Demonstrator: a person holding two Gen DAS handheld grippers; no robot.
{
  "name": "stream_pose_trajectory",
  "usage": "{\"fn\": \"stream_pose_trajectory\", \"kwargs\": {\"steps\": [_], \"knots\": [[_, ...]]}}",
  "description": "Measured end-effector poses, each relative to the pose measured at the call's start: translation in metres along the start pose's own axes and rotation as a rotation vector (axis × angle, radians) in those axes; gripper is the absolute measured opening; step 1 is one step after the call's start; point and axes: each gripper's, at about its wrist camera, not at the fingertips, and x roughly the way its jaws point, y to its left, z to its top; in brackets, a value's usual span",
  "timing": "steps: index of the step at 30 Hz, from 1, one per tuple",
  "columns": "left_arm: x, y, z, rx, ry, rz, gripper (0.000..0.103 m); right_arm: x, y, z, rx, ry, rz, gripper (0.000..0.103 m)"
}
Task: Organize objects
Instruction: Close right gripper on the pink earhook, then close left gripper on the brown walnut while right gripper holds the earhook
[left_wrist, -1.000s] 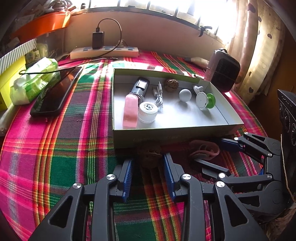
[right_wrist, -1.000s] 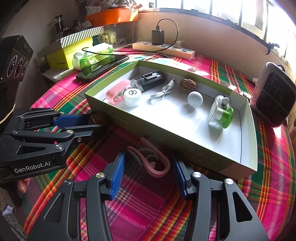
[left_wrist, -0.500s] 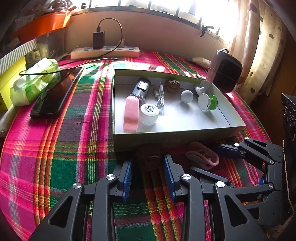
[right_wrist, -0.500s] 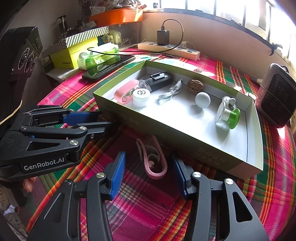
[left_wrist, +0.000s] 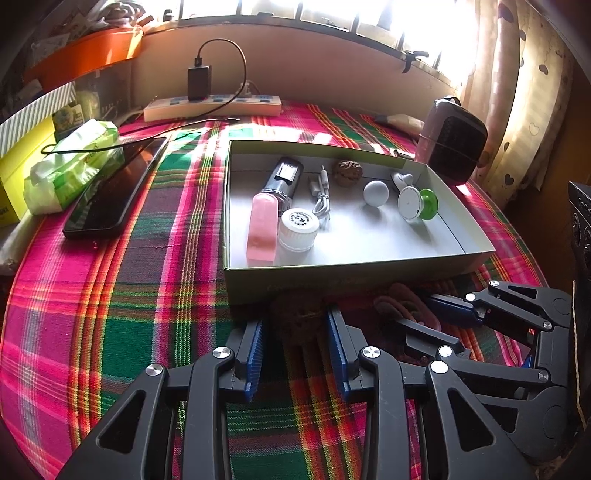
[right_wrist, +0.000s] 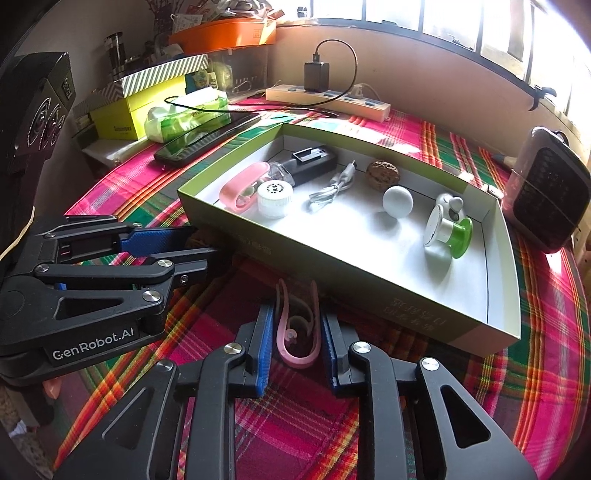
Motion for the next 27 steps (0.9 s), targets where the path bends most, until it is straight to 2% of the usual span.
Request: {"fn": "stream_pose_trajectory", "kwargs": {"steps": [27], "knots": [[-0.0076,-0.0030,0.0007,0.017,-0.016,0.003,0.029,-0.0035,-0.0036,-0.0035,0.040,-0.002,0.010,0.024]]}}
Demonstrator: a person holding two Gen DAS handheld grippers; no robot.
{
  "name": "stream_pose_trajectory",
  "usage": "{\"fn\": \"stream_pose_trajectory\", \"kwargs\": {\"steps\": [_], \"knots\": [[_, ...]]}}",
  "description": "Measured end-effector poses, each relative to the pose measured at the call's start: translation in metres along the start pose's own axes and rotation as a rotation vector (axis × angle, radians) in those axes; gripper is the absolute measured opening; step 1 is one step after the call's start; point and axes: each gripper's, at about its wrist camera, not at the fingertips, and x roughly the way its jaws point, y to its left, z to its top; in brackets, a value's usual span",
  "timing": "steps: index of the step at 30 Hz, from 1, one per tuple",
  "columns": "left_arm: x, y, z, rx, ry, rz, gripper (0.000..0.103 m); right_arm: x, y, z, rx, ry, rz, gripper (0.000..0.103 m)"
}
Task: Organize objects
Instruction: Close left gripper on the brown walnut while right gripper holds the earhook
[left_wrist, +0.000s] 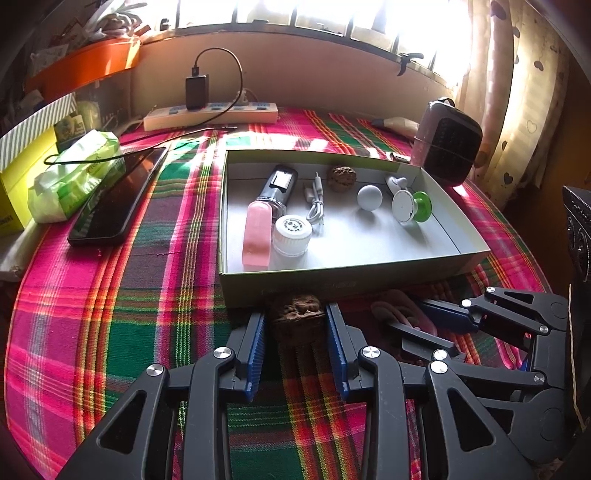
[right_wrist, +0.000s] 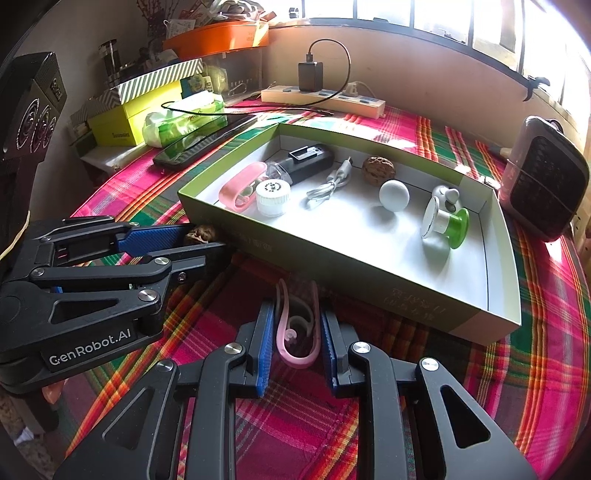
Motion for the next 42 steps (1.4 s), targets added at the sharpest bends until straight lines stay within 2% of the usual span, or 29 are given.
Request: {"fn": "stream_pose_trajectory", "kwargs": {"steps": [18,42], "knots": [[-0.004,-0.015,-0.006,0.026,0.007,0.002,0.029,-0.012,-0.007,-0.007,0.058,-0.022,0.003,0.024],[-0.018,-0.037,0.005,0.073,-0.034,-0.001,0.029,-0.044,-0.026,-0.009,0.123,-0.100,-0.012,0.024]]}}
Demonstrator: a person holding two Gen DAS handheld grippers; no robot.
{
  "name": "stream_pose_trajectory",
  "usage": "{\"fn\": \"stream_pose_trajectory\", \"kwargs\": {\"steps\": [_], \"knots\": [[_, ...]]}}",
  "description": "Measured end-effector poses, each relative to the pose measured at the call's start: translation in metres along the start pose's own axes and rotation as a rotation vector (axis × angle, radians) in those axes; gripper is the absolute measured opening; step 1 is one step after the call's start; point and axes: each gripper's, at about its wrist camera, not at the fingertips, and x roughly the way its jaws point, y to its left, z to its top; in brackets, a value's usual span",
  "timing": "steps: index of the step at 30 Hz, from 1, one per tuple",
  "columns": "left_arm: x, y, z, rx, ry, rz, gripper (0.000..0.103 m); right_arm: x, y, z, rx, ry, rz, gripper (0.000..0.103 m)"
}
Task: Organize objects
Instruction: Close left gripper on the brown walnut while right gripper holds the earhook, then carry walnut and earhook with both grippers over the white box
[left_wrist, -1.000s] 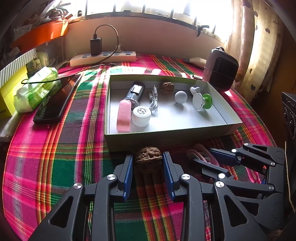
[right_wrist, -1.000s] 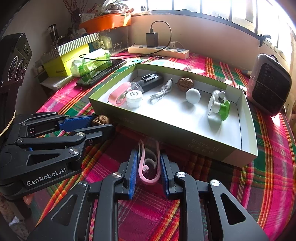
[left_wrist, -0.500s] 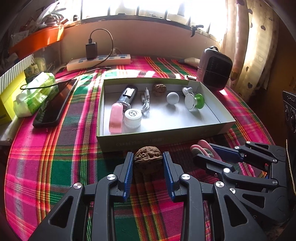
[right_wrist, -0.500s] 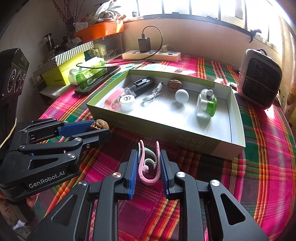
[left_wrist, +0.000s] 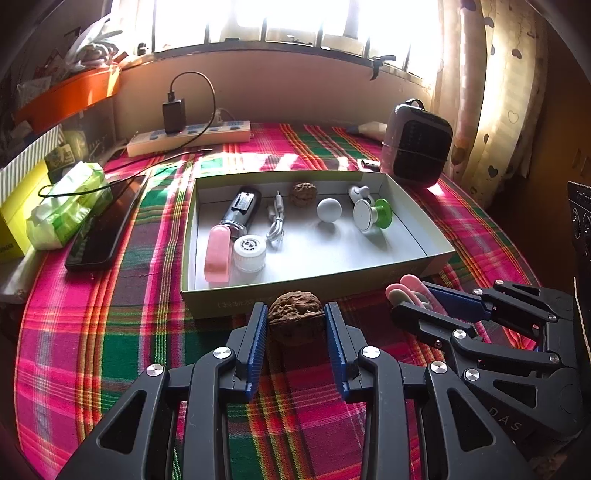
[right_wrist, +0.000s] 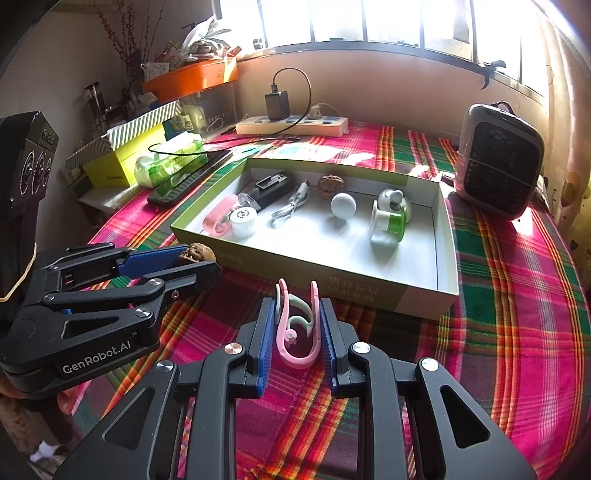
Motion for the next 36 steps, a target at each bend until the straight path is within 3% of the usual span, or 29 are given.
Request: {"fn": "stream_pose_trajectory", "kwargs": {"steps": [18,36], "knots": [[0.008,-0.004,0.019,0.005,-0.011,-0.004,0.029,0.000,-0.016,0.015,0.022,-0.023,-0.026,0.024],[0.032,-0.003,0.037,0.014,0.001,-0.005,0.029,0.029,-0.030,0.046,0.017,-0.007,-0.052,0.024]]}}
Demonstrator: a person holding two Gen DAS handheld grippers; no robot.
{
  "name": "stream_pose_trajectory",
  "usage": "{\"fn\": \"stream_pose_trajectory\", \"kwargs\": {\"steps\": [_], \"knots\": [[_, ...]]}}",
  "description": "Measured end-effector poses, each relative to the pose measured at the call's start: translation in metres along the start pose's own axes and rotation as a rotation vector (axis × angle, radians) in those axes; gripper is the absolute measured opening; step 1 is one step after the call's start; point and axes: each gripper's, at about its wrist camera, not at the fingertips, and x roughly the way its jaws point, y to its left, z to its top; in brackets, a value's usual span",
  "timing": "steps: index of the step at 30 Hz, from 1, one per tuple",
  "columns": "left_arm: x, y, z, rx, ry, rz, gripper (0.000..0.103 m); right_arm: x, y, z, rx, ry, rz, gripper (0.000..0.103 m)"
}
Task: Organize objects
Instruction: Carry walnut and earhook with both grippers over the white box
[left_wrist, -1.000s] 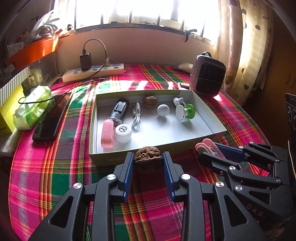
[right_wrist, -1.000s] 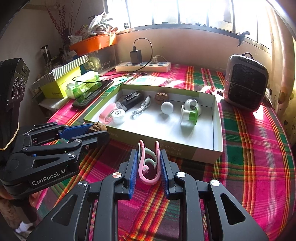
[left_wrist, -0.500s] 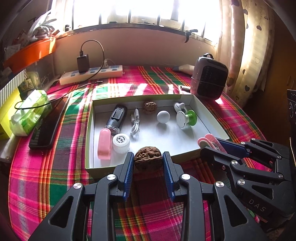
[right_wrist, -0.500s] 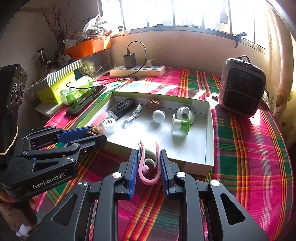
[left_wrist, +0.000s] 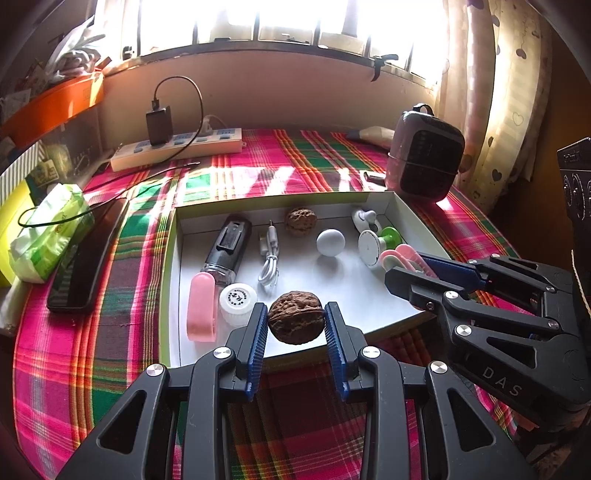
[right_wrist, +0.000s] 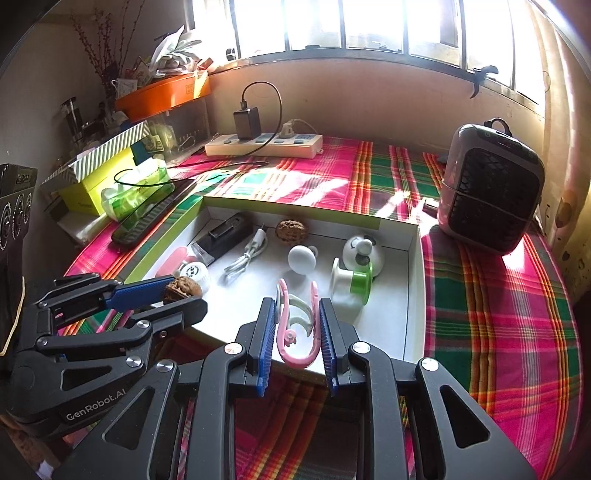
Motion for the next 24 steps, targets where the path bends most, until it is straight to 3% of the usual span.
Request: {"fn": "stream_pose_trajectory", "kwargs": {"steps": [24], "knots": [[0.043,-0.004,0.028,0.051,0.042,-0.007,0.029,0.031,-0.013,0.001,-0.004,0.103,0.006,0.024]]}}
